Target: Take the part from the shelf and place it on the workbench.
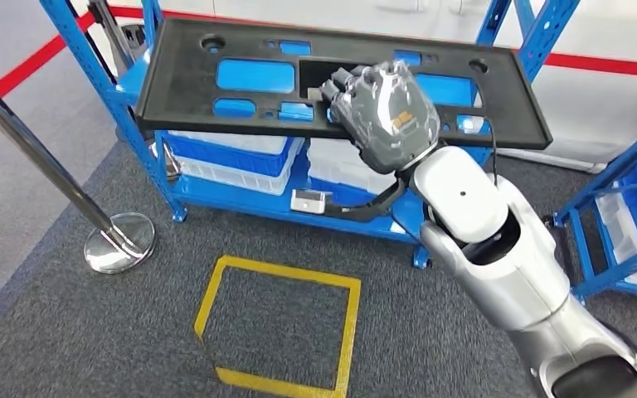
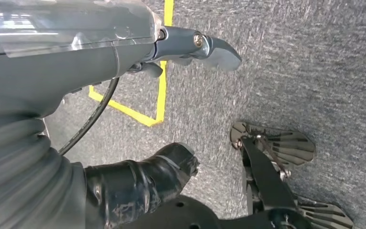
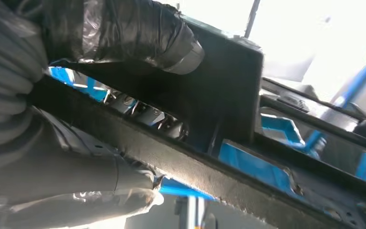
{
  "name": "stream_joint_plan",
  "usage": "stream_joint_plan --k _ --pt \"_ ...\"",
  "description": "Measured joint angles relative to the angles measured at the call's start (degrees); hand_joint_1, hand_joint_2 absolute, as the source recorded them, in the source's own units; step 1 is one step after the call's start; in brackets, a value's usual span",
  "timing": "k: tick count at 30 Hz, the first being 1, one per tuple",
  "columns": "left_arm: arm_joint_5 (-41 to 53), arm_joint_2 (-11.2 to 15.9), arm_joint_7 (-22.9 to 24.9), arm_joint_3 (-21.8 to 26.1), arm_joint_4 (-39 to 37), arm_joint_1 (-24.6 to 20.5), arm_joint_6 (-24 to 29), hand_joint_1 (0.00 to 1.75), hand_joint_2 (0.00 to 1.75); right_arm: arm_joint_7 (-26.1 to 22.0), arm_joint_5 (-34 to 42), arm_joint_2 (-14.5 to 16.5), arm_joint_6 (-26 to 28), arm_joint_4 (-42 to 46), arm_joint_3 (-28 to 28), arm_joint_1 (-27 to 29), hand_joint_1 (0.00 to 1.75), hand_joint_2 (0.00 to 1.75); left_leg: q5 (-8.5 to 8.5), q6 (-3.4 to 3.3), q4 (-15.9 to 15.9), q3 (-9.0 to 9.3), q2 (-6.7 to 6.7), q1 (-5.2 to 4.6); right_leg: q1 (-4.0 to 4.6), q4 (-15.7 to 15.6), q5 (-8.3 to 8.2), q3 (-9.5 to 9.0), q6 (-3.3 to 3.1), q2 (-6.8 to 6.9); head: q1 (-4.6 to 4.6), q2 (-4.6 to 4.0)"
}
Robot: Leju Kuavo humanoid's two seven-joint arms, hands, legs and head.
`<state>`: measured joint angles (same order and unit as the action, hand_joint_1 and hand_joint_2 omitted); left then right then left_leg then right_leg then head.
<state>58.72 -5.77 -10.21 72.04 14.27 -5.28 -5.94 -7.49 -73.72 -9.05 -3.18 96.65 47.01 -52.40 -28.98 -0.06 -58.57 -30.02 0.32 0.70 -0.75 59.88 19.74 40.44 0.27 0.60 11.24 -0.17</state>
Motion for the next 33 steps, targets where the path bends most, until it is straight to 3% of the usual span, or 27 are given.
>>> stream_joint_plan --k 1,2,5,6,7,8,10,12,14,16,17,18,20,21,22,23,24,26,28,30,32,33 --pt "0.01 -0.01 0.02 0.0 0.0 -0.04 0.02 0.0 1.75 0.02 0.0 -0.01 -0.01 -0.02 0.0 0.01 1.75 1.75 0.52 -0.47 0.22 -0.25 -0.13 0.07 0.0 0.37 0.56 0.29 0.28 -0.09 0.0 0.0" --pt "0.02 -0.01 0.05 0.0 0.0 -0.07 0.02 0.0 1.75 0.02 0.0 -0.03 -0.03 -0.05 0.0 0.06 1.75 1.75 1.23 -1.06 0.32 -0.74 -0.3 0.16 0.01 1.52 2.22 0.73 0.49 -0.21 -0.01 0.0" --pt "0.05 0.02 0.13 0.0 0.01 -0.08 0.05 0.0 1.75 0.03 0.0 -0.05 -0.06 -0.09 0.0 0.21 1.75 1.75 3.29 -2.13 0.29 -2.96 -0.64 -0.11 0.0 10.78 10.75 2.78 0.71 -0.41 -0.03 0.0" --pt "0.07 0.04 0.15 0.01 0.01 -0.05 0.1 0.0 1.75 0.05 0.0 -0.05 -0.08 -0.1 0.0 0.32 1.75 1.75 3.93 -2.21 0.21 -3.87 -0.69 -0.29 0.0 14.12 12.17 3.13 0.72 -0.42 -0.03 0.0" --pt "0.11 0.06 0.16 0.01 0.01 -0.02 0.14 0.0 1.75 0.08 0.0 -0.06 -0.14 -0.11 0.0 0.45 1.75 1.75 4.55 -2.24 0.11 -4.77 -0.72 -0.46 0.0 16.09 12.18 2.81 0.65 -0.42 -0.03 0.0" --pt "0.16 0.08 0.17 0.02 0.01 0.0 0.18 0.0 1.75 0.1 0.0 -0.07 -0.21 -0.13 0.0 0.58 1.75 1.75 5.14 -2.23 0.0 -5.65 -0.73 -0.62 0.03 16.24 11.16 1.66 0.48 -0.42 -0.03 0.0" --pt "0.26 0.08 0.19 0.02 0.0 -0.01 0.2 0.0 1.75 0.12 -0.01 -0.07 -0.31 -0.11 0.0 0.68 1.75 1.75 6.19 -2.16 -0.17 -7.07 -0.71 -0.9 0.3 10.71 8.73 -3.37 -0.32 -0.47 -0.02 0.0" --pt "0.37 -0.12 0.2 0.02 -0.01 -0.02 0.19 0.0 1.75 0.17 -0.04 -0.02 -0.32 -0.07 -0.02 0.65 1.75 1.75 7.12 -1.82 -0.16 -7.96 -0.72 -1.02 0.8 2.76 9.1 -8.78 -1.22 -0.48 -0.02 0.0" --pt "0.47 -0.28 0.07 0.03 -0.02 0.01 0.19 0.0 1.75 0.39 -0.19 0.02 -0.38 -0.05 -0.04 0.5 1.75 1.75 8.06 -1.19 0.2 -8.32 -0.77 -0.74 1.33 -1.17 9.81 -10.69 -1.64 -0.45 -0.02 0.0" --pt "0.53 -0.18 -0.25 0.03 -0.02 0.06 0.18 0.0 1.75 0.76 -0.44 0.03 -0.68 -0.08 -0.02 0.33 1.75 1.75 8.43 -0.57 0.44 -8.59 -0.61 -0.63 1.2 -2.41 8.7 -10.46 -1.88 -0.24 -0.04 0.0" --pt "0.56 -0.13 -0.4 0.02 -0.02 0.08 0.19 0.0 1.75 0.92 -0.6 0.09 -0.99 -0.11 0.02 0.17 1.75 1.75 7.5 -0.3 -0.37 -9.05 -0.46 -0.65 0.94 -2.92 8.07 -10.37 -2.09 -0.07 -0.04 0.0" --pt "0.58 -0.09 -0.49 0.02 -0.02 0.12 0.19 0.0 1.75 1.04 -0.76 0.19 -1.47 -0.17 0.07 -0.08 1.75 1.75 5.7 0.01 -2.28 -9.84 -0.31 -0.63 0.64 -3.38 7.43 -10.16 -2.28 0.09 -0.04 0.0" --pt "0.6 -0.08 -0.55 0.02 -0.02 0.22 0.2 0.0 1.75 1.17 -1.08 0.58 -2.91 -0.51 0.2 -0.95 1.75 1.75 1.0 0.7 -9.02 -12.1 -0.19 -0.16 0.47 -3.48 6.56 -9.43 -2.5 0.35 -0.04 0.0" --pt "0.6 -0.09 -0.55 0.03 -0.02 0.25 0.19 0.0 1.75 1.27 -1.18 0.92 -3.93 -0.91 0.31 -1.58 1.75 1.75 -0.37 1.08 -12.42 -13.04 -0.2 0.1 0.42 -3.34 6.28 -8.89 -2.44 0.49 -0.03 0.0" --pt "0.6 -0.08 -0.56 0.03 -0.02 0.26 0.17 0.0 1.75 1.45 -1.25 1.36 -4.99 -1.47 0.45 -2.32 1.75 1.75 -0.59 1.45 -14.43 -13.33 -0.22 0.37 0.31 -3.1 6.05 -8.34 -2.31 0.7 -0.03 0.0" --pt "0.6 -0.08 -0.6 0.04 -0.01 0.25 0.12 0.0 1.75 1.7 -1.3 1.89 -5.94 -2.19 0.62 -3.15 1.75 1.75 0.19 1.82 -14.44 -12.66 -0.29 0.62 0.15 -2.75 5.89 -7.79 -2.17 0.93 -0.03 0.0" --pt "0.6 -0.07 -0.64 0.04 0.02 0.22 0.03 0.0 1.75 1.98 -1.34 2.51 -6.75 -3.06 0.8 -4.06 1.75 1.75 1.63 2.19 -12.22 -10.87 -0.56 0.87 -0.07 -2.3 5.85 -7.27 -1.98 1.24 -0.03 0.0" --pt "0.6 -0.27 -0.72 0.04 0.13 0.09 -0.28 0.0 1.75 2.38 -1.46 3.74 -7.61 -4.73 1.07 -5.96 1.75 1.75 3.31 2.9 -4.83 -6.22 -2.09 0.92 -0.33 -1.28 6.03 -6.4 -1.38 1.97 0.0 0.0" --pt "0.6 -0.65 -0.72 0.04 0.44 -0.04 -0.51 0.0 1.75 2.8 -1.84 4.8 -8.16 -6.34 1.27 -7.76 1.75 1.75 3.33 2.47 -0.99 -4.15 -3.03 0.49 -0.1 -0.57 6.12 -5.95 -0.69 2.74 0.02 0.0" --pt "0.6 -0.99 -0.66 0.04 0.84 -0.03 -0.76 0.0 1.75 3.33 -2.43 5.79 -8.74 -8.06 1.48 -9.33 1.75 1.75 3.45 1.23 -0.96 -4.49 -2.23 0.28 0.15 -0.39 5.95 -5.9 -0.17 3.56 0.01 0.0" --pt "0.6 -1.36 -0.57 0.05 1.26 -0.02 -1.04 0.0 1.75 3.78 -2.85 6.73 -9.11 -9.77 1.59 -10.62 1.75 1.75 3.77 0.15 -0.67 -4.68 -1.27 0.4 -0.08 0.66 6.94 -5.37 0.31 2.91 0.01 0.0" --pt "0.6 -1.51 -0.55 0.06 1.49 -0.02 -1.11 0.0 1.75 3.93 -2.97 7.08 -9.16 -10.48 1.6 -11.13 1.75 1.75 3.98 -0.38 -0.51 -4.75 -0.85 0.47 -0.18 2.53 8.28 -4.57 0.45 2.03 0.01 0.0"
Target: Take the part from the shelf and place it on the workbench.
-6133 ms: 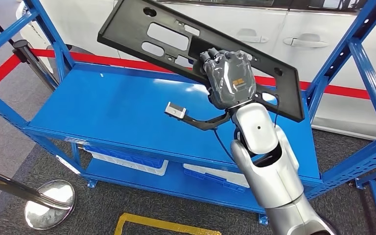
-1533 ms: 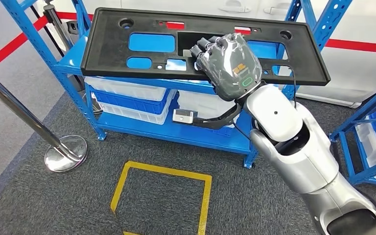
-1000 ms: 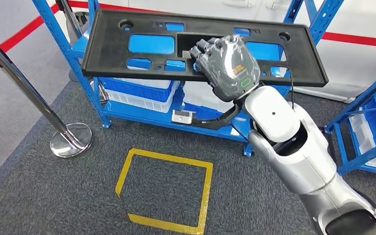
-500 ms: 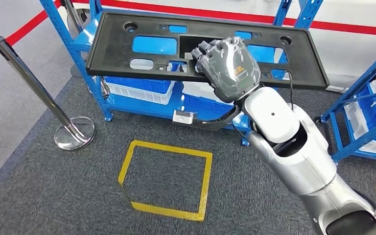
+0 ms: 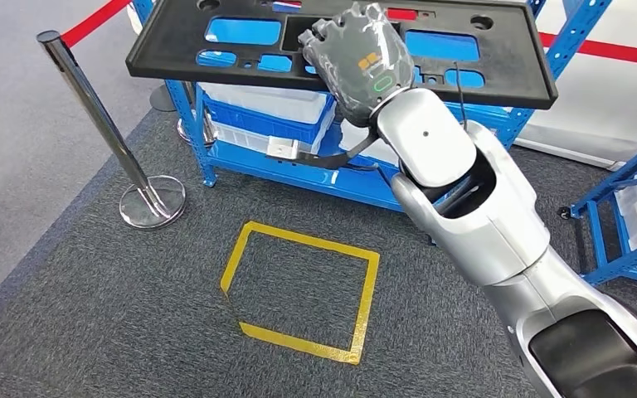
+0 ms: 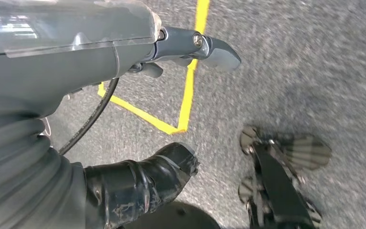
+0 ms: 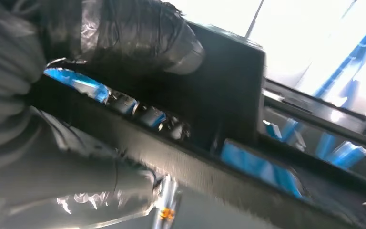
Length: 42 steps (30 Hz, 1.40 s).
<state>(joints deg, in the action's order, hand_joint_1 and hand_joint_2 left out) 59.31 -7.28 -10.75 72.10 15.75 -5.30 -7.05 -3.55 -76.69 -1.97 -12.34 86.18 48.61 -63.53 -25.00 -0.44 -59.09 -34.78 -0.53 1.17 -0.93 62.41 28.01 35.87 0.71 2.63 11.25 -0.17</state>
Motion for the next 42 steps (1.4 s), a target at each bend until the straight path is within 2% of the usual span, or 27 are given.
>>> stream_joint_plan --k 1,3,4,5,6,7,9,11,13,14,15,17,19,20,21,23,25,28,30,33,34,35,36,37,39,41,42 --pt "0.0 -0.1 0.02 0.01 0.21 0.01 -0.04 0.0 1.75 0.12 -0.08 0.21 -0.01 -0.58 0.0 -0.39 1.75 1.75 0.18 -0.41 0.08 -0.1 0.45 -0.01 -0.05 3.04 1.83 1.32 0.07 -1.07 0.0 0.0" --pt "0.0 -0.24 0.05 0.05 0.47 0.04 -0.07 0.0 1.75 0.16 -0.15 0.42 -0.01 -1.58 0.03 -0.8 1.75 1.75 0.45 -0.95 0.08 -0.41 1.55 -0.24 0.13 10.87 5.12 4.77 -0.07 -2.06 -0.01 0.0" --pt "0.0 -0.34 0.08 0.07 0.57 0.06 -0.12 0.0 1.75 0.18 -0.19 0.46 -0.03 -2.05 0.07 -0.88 1.75 1.75 0.56 -1.11 0.07 -0.51 2.23 -0.42 0.25 13.42 5.63 5.95 -0.26 -2.19 -0.01 0.0" --pt "-0.01 -0.44 0.14 0.11 0.69 0.09 -0.19 0.0 1.75 0.21 -0.24 0.54 -0.09 -2.54 0.11 -0.92 1.75 1.75 0.66 -1.24 0.07 -0.57 2.95 -0.64 0.4 13.92 5.05 6.2 -0.59 -2.3 -0.01 0.0" --pt "-0.02 -0.51 0.22 0.19 0.81 0.13 -0.28 0.0 1.75 0.25 -0.29 0.67 -0.2 -2.99 0.15 -1.05 1.75 1.75 0.73 -1.32 0.06 -0.58 3.68 -0.88 0.59 11.95 3.39 5.31 -1.12 -2.54 -0.01 0.0" --pt "-0.03 -0.67 0.34 0.26 0.91 0.16 -0.36 0.0 1.75 0.31 -0.35 0.89 -0.32 -3.5 0.17 -1.33 1.75 1.75 0.79 -1.38 0.06 -0.57 4.38 -1.09 0.86 8.23 1.1 3.61 -1.9 -3.26 -0.01 0.0" --pt "-0.09 -1.22 0.66 0.42 1.09 0.22 -0.41 0.0 1.75 0.44 -0.48 1.44 -0.52 -4.74 0.17 -2.17 1.75 1.75 1.02 -1.28 0.05 -0.77 5.52 -1.2 1.22 1.14 -2.15 0.35 -3.61 -5.79 0.11 0.0" --pt "-0.16 -1.66 1.01 0.62 1.24 0.22 -0.37 0.0 1.75 0.55 -0.65 1.84 -0.68 -6.24 0.16 -2.85 1.75 1.75 1.37 -0.83 0.1 -1.14 6.53 -0.7 1.55 -1.44 -2.92 -0.84 -4.26 -7.07 0.19 0.0" --pt "-0.19 -1.65 1.29 0.84 1.34 0.33 -0.25 0.0 1.75 0.72 -0.88 2.28 -0.79 -7.67 0.08 -3.22 1.75 1.75 1.59 -0.25 0.31 -1.42 7.38 -0.44 1.55 -2.95 -3.22 -1.6 -4.04 -5.76 0.15 0.0" --pt "-0.19 -1.62 1.39 0.91 1.4 0.39 -0.16 0.0 1.75 0.87 -1.0 2.63 -0.79 -8.23 0.0 -3.37 1.75 1.75 1.26 0.03 0.02 -1.7 6.8 -0.6 1.27 -4.07 -3.34 -2.13 -3.94 -5.0 0.15 0.0" --pt "-0.19 -1.59 1.46 0.93 1.46 0.42 -0.1 0.0 1.75 1.02 -1.09 2.99 -0.79 -8.7 -0.1 -3.64 1.75 1.75 0.31 0.36 -1.27 -2.42 5.58 -0.75 0.94 -5.19 -3.51 -2.62 -3.81 -4.17 0.16 0.0" --pt "-0.18 -1.57 1.54 0.95 1.56 0.39 -0.04 0.0 1.75 1.2 -1.18 3.42 -0.79 -9.47 -0.22 -4.22 1.75 1.75 -2.86 1.14 -7.02 -5.13 2.45 -0.63 0.54 -6.15 -3.73 -2.98 -3.57 -2.74 0.19 0.0" --pt "-0.17 -1.55 1.57 0.95 1.58 0.4 -0.04 0.0 1.75 1.2 -1.21 3.47 -0.81 -10.21 -0.25 -4.45 1.75 1.75 -5.03 2.03 -13.15 -7.91 1.15 0.03 0.4 -5.96 -3.62 -2.92 -3.31 -1.19 0.19 0.0" --pt "-0.18 -1.49 1.57 0.96 1.6 0.42 -0.03 0.0 1.75 1.19 -1.22 3.52 -0.81 -10.56 -0.26 -4.41 1.75 1.75 -4.78 2.47 -13.95 -8.23 0.89 0.36 0.27 -5.74 -3.47 -2.85 -3.09 -0.41 0.19 0.0" --pt "-0.19 -1.42 1.57 0.96 1.63 0.49 -0.02 0.0 1.75 1.19 -1.23 3.6 -0.85 -10.87 -0.26 -4.4 1.75 1.75 -3.5 2.9 -12.42 -7.36 0.58 0.63 0.04 -5.38 -3.26 -2.75 -2.76 0.32 0.19 0.0" --pt "-0.18 -1.31 1.57 0.97 1.7 0.59 0.07 0.0 1.75 1.29 -1.28 3.83 -1.23 -11.39 -0.27 -4.59 1.75 1.75 -0.28 3.58 -5.22 -3.47 -0.91 0.85 -0.4 -4.39 -2.61 -2.54 -1.81 1.61 0.2 0.0" --pt "-0.18 -1.35 1.56 0.97 1.74 0.59 0.13 0.0 1.75 1.55 -1.34 4.2 -2.19 -12.15 -0.39 -5.08 1.75 1.75 1.06 3.08 -0.51 -1.11 -2.08 0.63 -0.23 -3.42 -2.04 -2.23 -0.87 2.48 0.19 0.0" --pt "-0.17 -1.42 1.49 1.01 1.77 0.69 0.12 0.0 1.75 2.14 -1.34 5.08 -3.23 -14.62 -0.78 -5.85 1.75 1.75 1.11 1.24 -0.49 -1.59 -0.89 0.47 0.14 -3.1 -1.9 -2.06 -0.1 3.62 0.14 0.0" --pt "-0.16 -1.46 1.41 1.05 1.85 0.78 0.05 0.0 1.75 2.33 -1.38 5.61 -3.35 -16.94 -1.26 -6.57 1.75 1.75 1.5 0.38 -0.29 -1.83 0.15 0.54 -0.2 -1.51 -0.41 -1.47 0.31 2.4 0.12 0.0" --pt "-0.1 -1.52 1.36 1.1 2.04 0.72 -0.15 0.0 1.75 2.31 -1.76 6.06 -3.64 -20.47 -1.96 -8.09 1.75 1.75 2.07 -0.53 -0.16 -2.29 1.67 0.37 -0.28 8.34 5.21 2.8 0.2 -1.5 0.1 0.0" --pt "-0.07 -1.52 1.37 1.14 2.08 0.72 -0.17 0.0 1.75 2.3 -1.99 6.14 -3.82 -21.66 -2.04 -8.52 1.75 1.75 2.21 -0.71 -0.17 -2.43 2.35 0.21 -0.16 11.67 6.37 4.29 0.06 -2.0 0.11 0.0" --pt "-0.04 -1.53 1.42 1.19 2.08 0.76 -0.17 0.0 1.75 2.3 -2.19 6.2 -3.97 -22.76 -2.07 -8.81 1.75 1.75 2.31 -0.83 -0.19 -2.52 3.09 0.07 -0.03 13.23 6.44 4.96 -0.15 -2.24 0.11 0.0" --pt "-0.02 -1.53 1.48 1.24 2.08 0.81 -0.14 0.0 1.75 2.31 -2.33 6.26 -4.08 -23.76 -2.11 -9.05 1.75 1.75 2.41 -0.89 -0.21 -2.57 3.92 -0.07 0.09 12.85 5.52 4.71 -0.47 -2.48 0.11 0.0" --pt "-0.01 -1.52 1.6 1.29 2.08 0.86 -0.08 0.0 1.75 2.32 -2.39 6.34 -4.1 -24.54 -2.22 -9.23 1.75 1.75 2.5 -0.89 -0.24 -2.58 4.74 -0.16 0.21 10.13 3.68 3.36 -0.88 -2.85 0.11 0.0" --pt "0.0 -1.55 1.86 1.35 2.08 0.95 0.1 0.0 1.75 2.35 -2.43 6.49 -4.08 -25.51 -2.59 -9.8 1.75 1.75 2.72 -0.69 -0.38 -2.79 6.15 -0.32 0.33 2.52 0.2 -0.21 -1.81 -5.25 0.12 0.0" --pt "0.01 -1.51 2.04 1.4 2.08 1.01 0.32 0.0 1.75 2.51 -2.48 6.56 -4.15 -26.24 -2.95 -10.69 1.75 1.75 3.09 -0.18 -0.5 -3.36 7.25 -0.17 0.41 -1.59 -0.96 -1.85 -2.11 -7.28 0.14 0.0" --pt "0.01 -1.47 2.1 1.45 2.08 1.1 0.46 0.0 1.75 2.64 -2.51 6.6 -4.28 -26.6 -3.07 -11.1 1.75 1.75 3.4 0.25 -0.42 -3.66 7.91 0.0 0.48 -2.02 -0.95 -1.91 -2.07 -7.3 0.15 0.0"
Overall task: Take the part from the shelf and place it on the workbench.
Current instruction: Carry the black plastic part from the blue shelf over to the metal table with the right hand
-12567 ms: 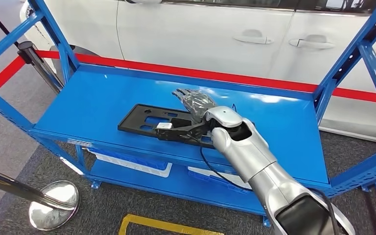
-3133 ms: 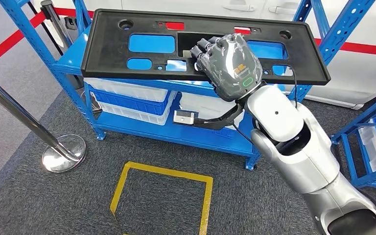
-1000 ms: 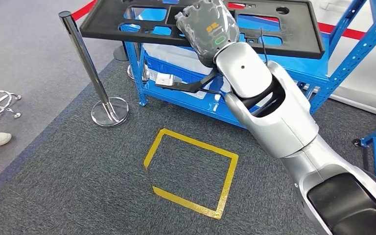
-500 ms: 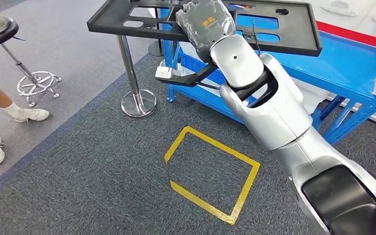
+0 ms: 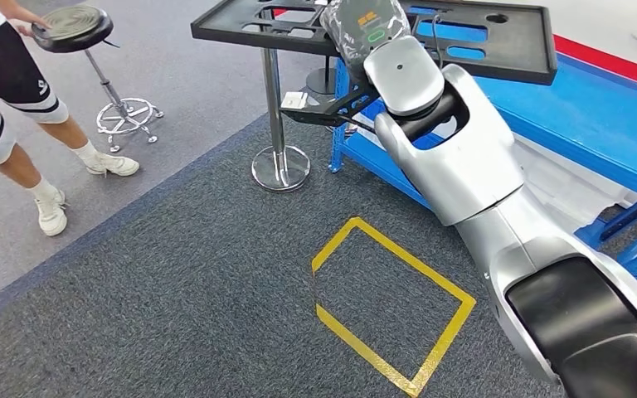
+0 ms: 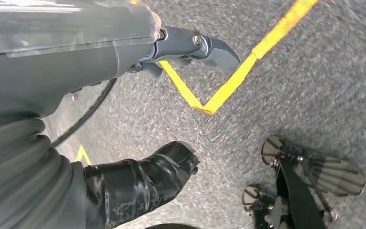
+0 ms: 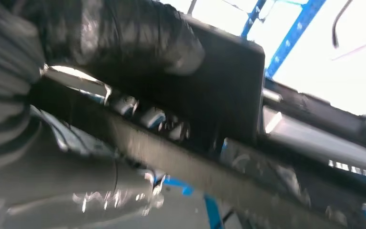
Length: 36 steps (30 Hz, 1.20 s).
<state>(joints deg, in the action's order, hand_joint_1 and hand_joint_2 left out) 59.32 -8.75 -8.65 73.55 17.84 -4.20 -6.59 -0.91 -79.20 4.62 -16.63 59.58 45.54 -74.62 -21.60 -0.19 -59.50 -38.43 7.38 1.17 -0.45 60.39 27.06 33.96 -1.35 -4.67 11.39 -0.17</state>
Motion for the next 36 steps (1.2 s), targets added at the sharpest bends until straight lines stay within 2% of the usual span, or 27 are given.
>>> stream_joint_plan --k 1,2,3,4,5,6,8,9,10,11,13,14,15,17,19,21,22,23,24,25,26,28,30,32,33,34,36 --pt "0.0 0.08 0.05 0.09 0.0 0.15 0.15 0.0 1.75 0.19 -0.01 0.03 -0.18 -0.35 -0.18 -0.32 1.75 1.75 0.32 0.45 0.25 -0.2 0.74 0.15 -0.04 -0.37 -0.21 -0.05 0.06 0.73 -0.01 0.0" --pt "0.0 0.21 0.09 0.2 -0.01 0.3 0.27 0.0 1.75 0.39 -0.03 0.06 -0.33 -0.73 -0.39 -0.55 1.75 1.75 0.37 0.78 0.24 -0.47 0.67 0.14 -0.11 -0.81 -0.5 -0.21 0.03 1.57 -0.01 0.0" --pt "0.0 0.32 0.13 0.32 -0.03 0.41 0.38 0.0 1.75 0.56 -0.07 0.09 -0.46 -1.13 -0.63 -0.83 1.75 1.75 -0.17 1.05 -0.46 -0.97 -0.37 -0.01 -0.3 -1.31 -0.84 -0.4 -0.13 2.42 0.01 0.0" --pt "0.0 0.44 0.15 0.43 -0.04 0.44 0.44 0.0 1.75 0.69 -0.12 0.09 -0.52 -1.54 -0.86 -1.11 1.75 1.75 -1.32 1.23 -2.22 -1.85 -2.1 -0.19 -0.48 -1.76 -1.15 -0.55 -0.29 3.21 0.02 0.0" --pt "0.0 0.55 0.16 0.52 -0.07 0.44 0.47 0.0 1.75 0.74 -0.21 0.08 -0.52 -1.96 -1.03 -1.37 1.75 1.75 -3.07 1.36 -5.25 -3.2 -4.26 -0.2 -0.45 -1.98 -1.34 -0.62 -0.43 4.01 0.03 0.0" --pt "0.01 0.57 0.18 0.6 -0.08 0.43 0.5 0.0 1.75 0.74 -0.29 0.07 -0.52 -2.32 -1.16 -1.57 1.75 1.75 -4.93 1.57 -8.92 -4.77 -5.8 -0.13 -0.4 -2.03 -1.41 -0.57 -0.56 4.72 0.04 0.0" --pt "0.02 0.62 0.21 0.72 -0.09 0.44 0.51 0.0 1.75 0.74 -0.43 0.04 -0.52 -2.98 -1.33 -1.67 1.75 1.75 -7.01 1.92 -14.45 -6.92 -6.96 0.1 -0.3 -1.86 -1.37 -0.38 -0.54 6.33 0.04 0.0" --pt "0.02 0.65 0.21 0.76 -0.09 0.44 0.51 0.0 1.75 0.74 -0.46 0.05 -0.53 -3.23 -1.38 -1.66 1.75 1.75 -6.73 2.01 -14.55 -6.63 -7.16 0.15 -0.29 -1.75 -1.32 -0.28 -0.49 7.12 0.04 0.0" --pt "0.02 0.69 0.21 0.79 -0.09 0.45 0.51 0.0 1.75 0.73 -0.48 0.05 -0.53 -3.43 -1.4 -1.66 1.75 1.75 -5.63 2.02 -12.55 -5.23 -7.43 0.17 -0.28 -1.66 -1.26 -0.22 -0.4 7.9 0.04 0.0" --pt "0.02 0.78 0.21 0.81 -0.09 0.46 0.52 0.0 1.75 0.73 -0.49 0.05 -0.52 -3.55 -1.44 -1.69 1.75 1.75 -4.04 1.94 -8.81 -2.89 -8.11 0.14 -0.27 -1.56 -1.16 -0.22 -0.25 8.61 0.04 0.0" --pt "0.03 0.95 0.21 0.83 -0.09 0.44 0.56 0.0 1.75 0.72 -0.49 0.02 -0.5 -3.66 -1.64 -1.83 1.75 1.75 -2.19 1.27 -1.77 1.21 -10.43 -0.39 0.04 -1.36 -0.95 -0.22 0.13 9.79 0.03 0.0" --pt "0.05 1.02 0.21 0.84 -0.09 0.45 0.61 0.0 1.75 0.65 -0.46 -0.02 -0.49 -3.74 -1.79 -1.95 1.75 1.75 -1.9 0.79 0.08 2.14 -11.1 -0.64 0.23 -1.29 -0.89 -0.21 0.37 10.31 0.03 0.0" --pt "0.07 1.05 0.21 0.85 -0.1 0.48 0.68 0.0 1.75 0.54 -0.43 -0.05 -0.5 -3.82 -1.91 -2.05 1.75 1.75 -2.03 0.33 0.58 2.22 -11.18 -0.87 0.43 -1.29 -0.87 -0.2 0.6 10.81 0.03 0.0" --pt "0.14 1.09 0.21 0.87 -0.15 0.62 0.85 0.0 1.75 0.13 -0.36 -0.11 -0.59 -4.04 -2.03 -2.33 1.75 1.75 -1.63 -0.41 0.78 2.01 -9.77 -0.73 0.49 -1.21 -0.69 -0.29 1.14 11.57 0.04 0.0" --pt "0.17 1.11 0.22 0.89 -0.27 0.64 1.08 0.0 1.75 -0.38 -0.24 -0.19 -0.91 -4.29 -2.13 -3.01 1.75 1.75 -1.18 -1.1 1.25 2.02 -8.62 -0.45 0.21 0.69 0.97 0.41 1.6 9.65 0.04 0.0" --pt "0.17 1.14 0.26 0.92 -0.38 0.57 1.29 0.0 1.75 -0.65 -0.05 -0.38 -1.55 -4.48 -2.32 -4.04 1.75 1.75 -0.85 -1.6 1.43 1.84 -7.52 -0.34 -0.07 7.08 4.66 3.22 1.81 6.36 0.04 0.0" --pt "0.17 1.16 0.28 0.93 -0.4 0.54 1.35 0.0 1.75 -0.67 0.04 -0.49 -1.91 -4.54 -2.4 -4.41 1.75 1.75 -0.76 -1.74 1.38 1.72 -6.9 -0.36 -0.11 10.94 6.34 4.95 1.86 5.51 0.04 0.0" --pt "0.17 1.19 0.31 0.93 -0.4 0.53 1.4 0.0 1.75 -0.68 0.09 -0.57 -2.25 -4.62 -2.44 -4.64 1.75 1.75 -0.72 -1.8 1.3 1.65 -6.13 -0.38 -0.13 14.0 7.29 6.33 1.9 5.07 0.04 0.0" --pt "0.17 1.22 0.33 0.94 -0.41 0.54 1.43 0.0 1.75 -0.69 0.13 -0.6 -2.49 -4.69 -2.44 -4.72 1.75 1.75 -0.69 -1.83 1.18 1.62 -5.32 -0.4 -0.16 15.03 7.05 6.77 1.9 4.9 0.04 0.0" --pt "0.16 1.24 0.37 0.95 -0.42 0.55 1.46 0.0 1.75 -0.69 0.16 -0.62 -2.66 -4.73 -2.46 -4.81 1.75 1.75 -0.68 -1.82 1.02 1.6 -4.46 -0.4 -0.21 13.73 5.69 6.13 1.83 4.74 0.04 0.0" --pt "0.14 1.25 0.4 0.95 -0.43 0.57 1.49 0.0 1.75 -0.66 0.19 -0.63 -2.78 -4.75 -2.52 -5.03 1.75 1.75 -0.69 -1.78 0.82 1.57 -3.57 -0.39 -0.28 10.4 3.57 4.54 1.68 4.32 0.04 0.0" --pt "0.07 1.21 0.41 0.98 -0.5 0.62 1.49 0.0 1.75 -0.61 0.27 -0.8 -2.93 -4.72 -2.85 -5.9 1.75 1.75 -0.63 -1.5 0.39 1.19 -2.07 -0.34 -0.49 2.97 0.45 1.17 1.36 1.93 0.04 0.0" --pt "0.04 1.15 0.31 1.01 -0.58 0.66 1.48 0.0 1.75 -0.62 0.42 -1.05 -3.28 -4.54 -3.16 -6.9 1.75 1.75 -0.32 -0.84 0.19 0.48 -0.9 -0.16 -0.49 0.03 -0.12 0.09 1.26 0.26 0.04 0.0" --pt "0.04 1.18 0.12 1.09 -0.59 0.81 1.45 0.0 1.75 -0.81 0.52 -1.14 -3.78 -4.27 -3.23 -7.47 1.75 1.75 0.19 0.04 0.46 0.04 0.41 0.06 -0.38 -0.38 -0.36 0.08 1.05 1.16 0.04 0.0" --pt "0.04 1.23 0.04 1.17 -0.61 0.9 1.43 0.0 1.75 -0.98 0.52 -1.16 -3.93 -4.17 -3.24 -7.6 1.75 1.75 0.16 0.39 0.37 -0.14 0.11 0.06 -0.44 -0.72 -0.58 -0.08 0.8 1.91 0.03 0.0" --pt "0.04 1.29 -0.01 1.25 -0.65 0.95 1.4 0.0 1.75 -1.22 0.57 -1.21 -4.04 -4.08 -3.25 -7.78 1.75 1.75 -0.41 0.72 -0.44 -0.58 -1.14 -0.06 -0.58 -1.09 -0.84 -0.24 0.48 2.67 0.07 0.0" --pt "0.05 1.38 -0.02 1.34 -0.74 0.91 1.37 0.0 1.75 -1.57 0.79 -1.37 -4.02 -3.92 -3.25 -8.14 1.75 1.75 -3.37 1.2 -5.55 -2.8 -5.08 -0.2 -0.63 -1.54 -1.17 -0.41 0.03 4.11 0.14 0.0"
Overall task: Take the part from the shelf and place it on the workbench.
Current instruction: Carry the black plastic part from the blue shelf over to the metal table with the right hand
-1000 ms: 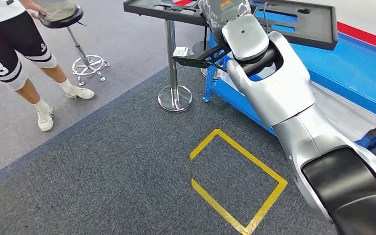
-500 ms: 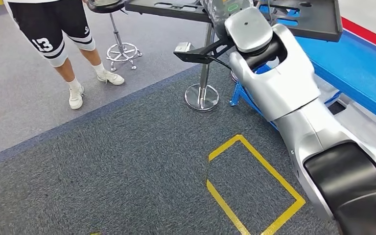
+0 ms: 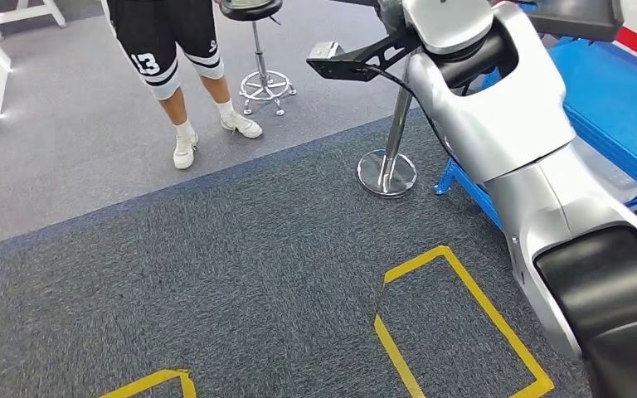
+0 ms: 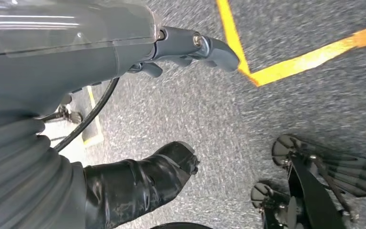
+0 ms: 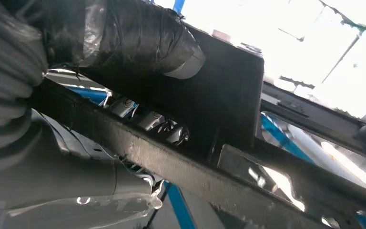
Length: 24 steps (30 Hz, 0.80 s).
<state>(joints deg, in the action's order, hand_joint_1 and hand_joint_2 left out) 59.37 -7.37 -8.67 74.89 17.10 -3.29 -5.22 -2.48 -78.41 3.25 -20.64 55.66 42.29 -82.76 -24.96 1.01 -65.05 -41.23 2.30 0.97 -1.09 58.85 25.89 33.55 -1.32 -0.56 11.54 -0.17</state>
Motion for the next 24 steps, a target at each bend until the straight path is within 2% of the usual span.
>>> stream_joint_plan --k 1,2,3,4,5,6,7,8,9,10,11,12,13,14,16,17,18,19,20,21,22,23,24 --pt "0.01 0.01 0.05 0.02 -0.04 -0.04 -0.01 0.0 1.75 -0.09 0.15 -0.1 0.03 0.04 0.0 -0.14 1.75 1.75 -1.88 0.21 -3.86 -1.64 -1.33 0.06 0.08 -0.03 -0.04 0.04 -0.1 0.66 0.04 0.0" --pt "0.02 0.02 0.14 0.04 -0.05 -0.08 0.02 0.0 1.75 -0.14 0.28 -0.2 0.06 0.03 0.0 -0.2 1.75 1.75 -3.28 0.34 -7.37 -3.15 -1.85 0.15 0.16 0.0 -0.04 0.1 -0.12 1.39 0.03 0.0" --pt "0.03 0.03 0.22 0.05 -0.07 -0.11 0.04 0.0 1.75 -0.16 0.38 -0.29 0.08 0.0 0.0 -0.19 1.75 1.75 -3.86 0.4 -9.46 -3.98 -2.04 0.21 0.22 0.03 -0.03 0.15 -0.11 2.17 0.03 0.0" --pt "0.03 0.06 0.31 0.06 -0.07 -0.13 0.08 0.0 1.75 -0.2 0.46 -0.38 0.1 -0.03 0.0 -0.18 1.75 1.75 -3.42 0.39 -9.35 -3.69 -2.14 0.23 0.26 0.06 -0.02 0.2 -0.09 2.94 0.03 0.0" --pt "0.04 0.1 0.38 0.07 -0.07 -0.12 0.11 0.0 1.75 -0.23 0.51 -0.44 0.13 -0.04 0.0 -0.2 1.75 1.75 -2.12 0.3 -7.04 -2.24 -2.38 0.22 0.3 0.08 0.02 0.21 -0.05 3.67 0.03 0.0" --pt "0.06 0.15 0.43 0.09 -0.07 -0.1 0.14 0.0 1.75 -0.28 0.56 -0.48 0.16 -0.04 0.0 -0.24 1.75 1.75 -0.43 0.1 -3.12 0.1 -3.17 0.13 0.36 0.09 0.07 0.15 0.04 4.34 0.03 0.0" --pt "0.09 0.2 0.5 0.11 -0.08 -0.1 0.19 0.0 1.75 -0.38 0.63 -0.51 0.19 -0.04 0.0 -0.33 1.75 1.75 0.66 -0.2 0.91 2.46 -4.65 -0.22 0.52 0.1 0.16 0.1 0.19 4.96 0.03 0.0" --pt "0.11 0.25 0.6 0.14 -0.08 -0.15 0.25 0.0 1.75 -0.52 0.72 -0.6 0.2 -0.03 0.0 -0.46 1.75 1.75 1.34 -0.65 3.98 4.12 -5.78 -0.57 0.69 0.11 0.24 0.08 0.38 5.5 0.03 0.0" --pt "0.14 0.3 0.7 0.18 -0.09 -0.18 0.31 0.0 1.75 -0.66 0.85 -0.68 0.2 -0.03 0.0 -0.57 1.75 1.75 1.52 -1.1 5.77 4.94 -6.54 -0.92 0.88 0.13 0.3 0.06 0.6 6.1 0.03 0.0" --pt "0.16 0.33 0.81 0.23 -0.09 -0.22 0.37 0.0 1.75 -0.76 1.0 -0.75 0.19 -0.03 0.0 -0.65 1.75 1.75 1.32 -1.51 6.29 4.99 -6.57 -1.2 1.04 0.1 0.35 0.05 0.84 6.74 0.03 0.0" --pt "0.18 0.36 0.88 0.3 -0.09 -0.24 0.42 0.0 1.75 -0.8 1.12 -0.81 0.18 -0.02 0.0 -0.7 1.75 1.75 1.51 -1.92 6.42 4.83 -5.7 -1.18 1.12 0.06 0.41 -0.05 1.11 7.44 0.03 0.0" --pt "0.2 0.37 0.93 0.37 -0.09 -0.22 0.46 0.0 1.75 -0.78 1.22 -0.83 0.19 -0.02 0.0 -0.7 1.75 1.75 1.69 -2.24 6.63 4.85 -4.97 -1.05 1.06 0.24 0.68 -0.14 1.42 7.43 0.02 0.0" --pt "0.2 0.38 0.95 0.43 -0.09 -0.25 0.49 0.0 1.75 -0.76 1.29 -0.87 0.2 -0.03 0.0 -0.72 1.75 1.75 1.89 -2.59 6.89 4.94 -4.31 -0.91 0.95 0.94 1.33 0.02 1.71 6.42 0.02 0.0" --pt "0.22 0.39 0.96 0.49 -0.09 -0.29 0.51 0.0 1.75 -0.74 1.34 -0.96 0.21 -0.03 0.0 -0.76 1.75 1.75 2.11 -2.95 7.14 5.02 -3.7 -0.76 0.8 2.7 2.57 0.73 1.95 4.84 0.01 0.0" --pt "0.26 0.43 0.98 0.61 -0.1 -0.36 0.54 0.0 1.75 -0.74 1.48 -1.14 0.21 -0.04 0.0 -0.77 1.75 1.75 2.38 -3.46 7.32 4.94 -2.49 -0.67 0.56 9.49 6.19 3.9 2.21 1.53 0.01 0.0" --pt "0.28 0.46 1.01 0.67 -0.1 -0.38 0.55 0.0 1.75 -0.74 1.56 -1.25 0.17 -0.05 0.0 -0.69 1.75 1.75 2.45 -3.59 7.27 4.82 -1.77 -0.7 0.51 13.28 7.68 5.78 2.3 0.93 0.01 0.0" --pt "0.3 0.5 1.08 0.74 -0.1 -0.38 0.57 0.0 1.75 -0.74 1.64 -1.34 0.14 -0.07 0.0 -0.57 1.75 1.75 2.48 -3.65 7.2 4.73 -0.95 -0.71 0.48 15.82 8.24 7.09 2.39 0.72 0.01 0.0" --pt "0.29 0.52 1.2 0.81 -0.1 -0.38 0.62 0.0 1.75 -0.75 1.72 -1.42 0.13 -0.08 0.0 -0.46 1.75 1.75 2.49 -3.66 7.07 4.67 -0.09 -0.72 0.41 16.39 7.68 7.49 2.43 0.65 0.01 0.0" --pt "0.3 0.54 1.4 0.87 -0.1 -0.38 0.67 0.0 1.75 -0.78 1.78 -1.49 0.14 -0.07 0.0 -0.41 1.75 1.75 2.47 -3.63 6.89 4.64 0.83 -0.72 0.36 14.59 6.01 6.74 2.37 0.5 0.01 0.0" --pt "0.3 0.54 1.63 0.92 -0.11 -0.36 0.74 0.0 1.75 -0.83 1.84 -1.52 0.17 -0.06 0.0 -0.43 1.75 1.75 2.42 -3.55 6.7 4.64 1.7 -0.72 0.29 11.08 3.7 5.18 2.2 -0.13 0.01 0.0" --pt "0.29 0.49 1.84 0.96 -0.14 -0.33 0.8 0.0 1.75 -0.87 1.94 -1.59 0.2 -0.05 0.0 -0.47 1.75 1.75 2.36 -3.41 6.48 4.54 2.46 -0.73 0.19 7.31 1.85 3.48 1.9 -1.5 0.01 0.0" --pt "0.29 0.44 2.01 0.98 -0.16 -0.33 0.84 0.0 1.75 -0.91 2.06 -1.66 0.22 -0.04 0.0 -0.54 1.75 1.75 2.34 -3.21 6.23 4.33 3.2 -0.7 0.11 3.91 0.6 2.04 1.67 -2.77 0.01 0.0" --pt "0.28 0.39 2.1 0.99 -0.19 -0.34 0.88 0.0 1.75 -0.93 2.17 -1.73 0.22 -0.04 0.0 -0.57 1.75 1.75 2.4 -2.92 6.09 4.03 3.78 -0.57 0.13 1.91 0.11 1.25 1.49 -3.75 0.02 0.0"
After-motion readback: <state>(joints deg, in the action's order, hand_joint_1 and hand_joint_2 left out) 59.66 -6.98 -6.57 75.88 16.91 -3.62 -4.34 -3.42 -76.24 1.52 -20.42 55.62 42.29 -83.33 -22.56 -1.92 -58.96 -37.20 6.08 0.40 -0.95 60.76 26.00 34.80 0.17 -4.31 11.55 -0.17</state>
